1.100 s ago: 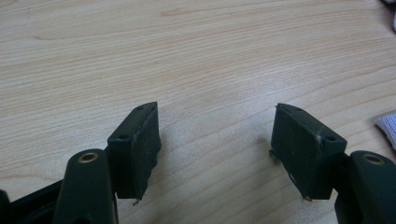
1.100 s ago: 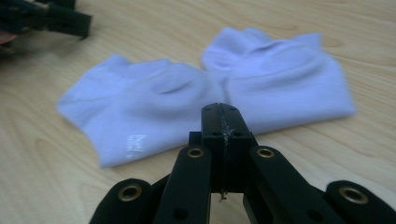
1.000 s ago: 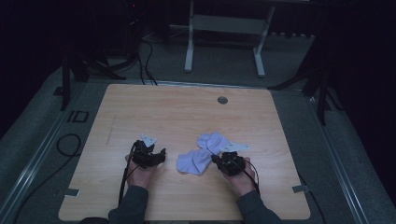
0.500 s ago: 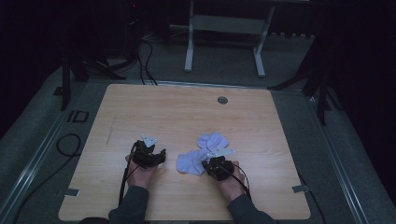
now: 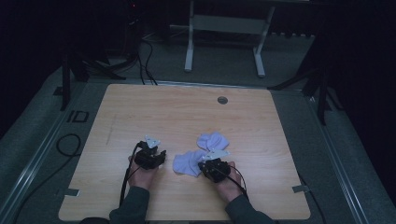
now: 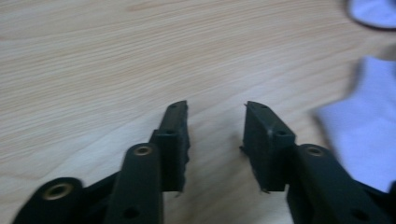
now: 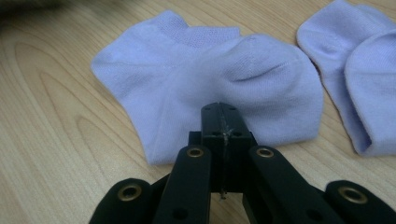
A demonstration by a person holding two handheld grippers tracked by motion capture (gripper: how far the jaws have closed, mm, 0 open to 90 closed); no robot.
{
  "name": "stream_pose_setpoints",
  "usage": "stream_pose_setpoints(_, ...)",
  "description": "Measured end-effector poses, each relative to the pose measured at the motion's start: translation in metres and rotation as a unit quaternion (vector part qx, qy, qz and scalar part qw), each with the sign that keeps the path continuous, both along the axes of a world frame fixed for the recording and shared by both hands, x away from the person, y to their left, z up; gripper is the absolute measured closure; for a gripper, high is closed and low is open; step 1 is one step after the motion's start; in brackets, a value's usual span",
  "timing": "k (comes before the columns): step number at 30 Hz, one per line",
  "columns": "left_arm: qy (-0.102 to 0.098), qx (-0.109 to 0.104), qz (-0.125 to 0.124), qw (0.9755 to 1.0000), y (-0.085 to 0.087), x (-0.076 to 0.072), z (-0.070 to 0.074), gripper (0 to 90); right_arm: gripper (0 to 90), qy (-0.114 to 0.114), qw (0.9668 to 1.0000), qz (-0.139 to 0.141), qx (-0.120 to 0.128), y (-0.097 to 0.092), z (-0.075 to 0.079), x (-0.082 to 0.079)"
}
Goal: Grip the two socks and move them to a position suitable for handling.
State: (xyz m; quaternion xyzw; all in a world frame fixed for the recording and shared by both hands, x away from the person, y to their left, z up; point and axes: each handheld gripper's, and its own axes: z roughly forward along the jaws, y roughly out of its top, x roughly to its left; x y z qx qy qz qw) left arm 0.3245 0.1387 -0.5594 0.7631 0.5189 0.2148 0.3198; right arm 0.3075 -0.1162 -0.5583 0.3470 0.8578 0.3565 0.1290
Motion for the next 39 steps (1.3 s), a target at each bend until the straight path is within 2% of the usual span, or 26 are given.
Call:
stream_pose_setpoints(3, -0.014, -0.008, -0.032, 0.9994, -0.008, -0.006, 0.006, 70.2, 90.0, 0.000, 1.0000, 0.003, 0.000, 0.000, 0.000, 0.000)
stream_pose_setpoints(6, -0.019, -0.029, -0.057, 0.9978, -0.012, -0.011, 0.010, 75.0, 90.0, -0.001, 1.0000, 0.006, -0.002, 0.000, 0.000, 0.000)
stream_pose_setpoints(7, -0.019, -0.029, -0.057, 0.9978, -0.012, -0.011, 0.010, 76.8, 90.0, -0.001, 1.0000, 0.006, -0.002, 0.001, 0.000, 0.000)
stream_pose_setpoints(9, -0.024, -0.034, -0.082, 0.9957, -0.019, -0.016, 0.012, 80.6, 90.0, -0.001, 1.0000, 0.008, -0.002, 0.001, 0.000, 0.000)
stream_pose_setpoints(11, -0.024, -0.036, -0.089, 0.9951, -0.021, -0.016, 0.012, 84.5, 90.0, -0.001, 1.0000, 0.009, -0.002, 0.001, 0.000, 0.000)
stream_pose_setpoints(12, -0.019, -0.041, -0.101, 0.9939, -0.025, -0.017, 0.011, 86.6, 90.0, -0.001, 1.0000, 0.009, -0.002, 0.001, 0.000, 0.000)
stream_pose_setpoints(13, -0.019, -0.041, -0.101, 0.9939, -0.025, -0.017, 0.011, 87.5, 90.0, -0.001, 1.0000, 0.009, -0.002, 0.001, 0.000, 0.000)
stream_pose_setpoints(14, -0.007, -0.047, -0.116, 0.9921, -0.029, -0.017, 0.009, 88.3, 90.0, -0.001, 1.0000, 0.009, -0.003, 0.001, 0.000, 0.000)
stream_pose_setpoints(15, -0.002, -0.055, -0.120, 0.9913, -0.030, -0.017, 0.007, 89.2, 90.0, -0.001, 1.0000, 0.009, -0.003, 0.001, 0.000, 0.000)
stream_pose_setpoints(17, 0.004, -0.056, -0.130, 0.9899, -0.033, -0.017, 0.006, 89.4, 90.0, -0.002, 0.9999, 0.009, -0.005, 0.002, 0.000, -0.001)
stream_pose_setpoints(20, 0.008, -0.054, -0.135, 0.9894, -0.035, -0.017, 0.004, 89.4, 90.0, -0.005, 0.9999, 0.011, -0.007, 0.003, 0.000, -0.001)
stream_pose_setpoints(21, 0.017, -0.049, -0.137, 0.9892, -0.037, -0.016, 0.002, 89.4, 90.0, -0.005, 0.9999, 0.012, -0.008, 0.003, 0.000, -0.001)
stream_pose_setpoints(24, 0.026, -0.042, -0.136, 0.9894, -0.038, -0.016, 0.000, 89.4, 90.0, -0.008, 0.9998, 0.016, -0.011, 0.003, 0.001, 0.000)
stream_pose_setpoints(28, 0.028, -0.035, -0.137, 0.9896, -0.038, -0.017, 0.001, 89.3, 90.0, -0.027, 0.9988, 0.022, -0.034, 0.007, 0.001, -0.001)
stream_pose_setpoints(33, 0.033, -0.044, -0.137, 0.9891, -0.038, -0.018, 0.000, 89.2, 90.0, -0.023, 0.9992, 0.015, -0.029, 0.003, 0.001, 0.003)
stream_pose_setpoints(34, 0.037, -0.057, -0.136, 0.9884, -0.038, -0.019, -0.001, 89.2, 90.0, -0.024, 0.9992, 0.013, -0.030, 0.001, 0.001, 0.004)
stream_pose_setpoints(35, 0.038, -0.060, -0.136, 0.9882, -0.038, -0.020, -0.002, 89.2, 90.0, -0.026, 0.9991, 0.010, -0.033, 0.000, 0.001, 0.005)
stream_pose_setpoints(39, 0.038, -0.061, -0.136, 0.9881, -0.039, -0.020, -0.002, 89.2, 88.9, -0.021, 0.9992, 0.006, -0.035, -0.001, 0.002, 0.006)
